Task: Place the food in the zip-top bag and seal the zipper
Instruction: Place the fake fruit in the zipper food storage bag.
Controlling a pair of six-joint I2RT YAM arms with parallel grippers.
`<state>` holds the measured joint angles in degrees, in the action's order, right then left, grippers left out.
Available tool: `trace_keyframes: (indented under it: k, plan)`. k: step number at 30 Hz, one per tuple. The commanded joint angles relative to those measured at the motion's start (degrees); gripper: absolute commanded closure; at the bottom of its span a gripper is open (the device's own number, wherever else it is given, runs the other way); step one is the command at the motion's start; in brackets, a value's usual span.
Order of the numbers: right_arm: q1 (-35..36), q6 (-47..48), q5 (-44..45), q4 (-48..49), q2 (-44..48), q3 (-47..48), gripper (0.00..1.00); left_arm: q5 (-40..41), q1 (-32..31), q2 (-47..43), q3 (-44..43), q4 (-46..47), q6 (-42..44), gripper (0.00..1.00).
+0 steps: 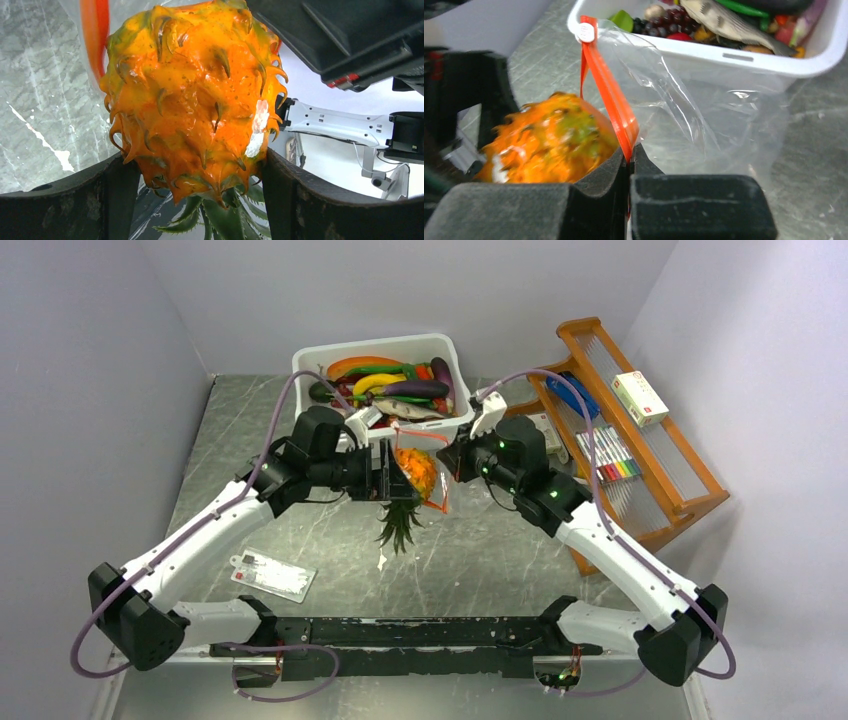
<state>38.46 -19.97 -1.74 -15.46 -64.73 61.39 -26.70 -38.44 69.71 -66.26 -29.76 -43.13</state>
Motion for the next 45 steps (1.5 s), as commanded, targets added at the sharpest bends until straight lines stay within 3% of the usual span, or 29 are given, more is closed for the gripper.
trace_keyframes:
  k: [1,8,22,26,31,36,41,45]
  plan:
    - [1.28,5.52,-8.32,6.34,2.03,-1.51,1.00,-7.08,1.99,1.21,-1.82,-1.14,3.50,0.56]
    - [9.41,14.33,-8.01,9.14,2.63,-3.61,1.00,-10.95,2.77,6.51,-5.17,-5.25,8.30,0.55]
    - [11.45,21.25,-11.79,6.75,2.53,-4.91,1.00,-10.31,10.96,10.33,-5.54,-12.57,13.81,0.54]
    - [12.05,19.07,-15.97,8.28,0.10,-5.90,1.00,-13.10,11.45,8.88,-5.16,-7.17,10.64,0.56]
    - [12.21,13.16,-16.17,16.07,-1.47,-9.87,1.00,-14.75,11.45,5.73,-2.62,-2.08,7.35,0.49]
    - [12.11,7.09,-15.23,22.20,-1.54,-12.48,1.00,-21.77,11.50,7.09,0.01,-4.01,13.12,0.48]
    - [11.99,3.29,-16.55,29.00,-0.51,-17.43,1.00,-12.60,11.53,8.43,-4.06,-17.54,21.39,0.37]
    - [12.10,-5.94,-20.39,39.52,-1.75,-21.99,1.00,-7.40,11.54,7.40,-7.97,-19.73,19.47,0.24]
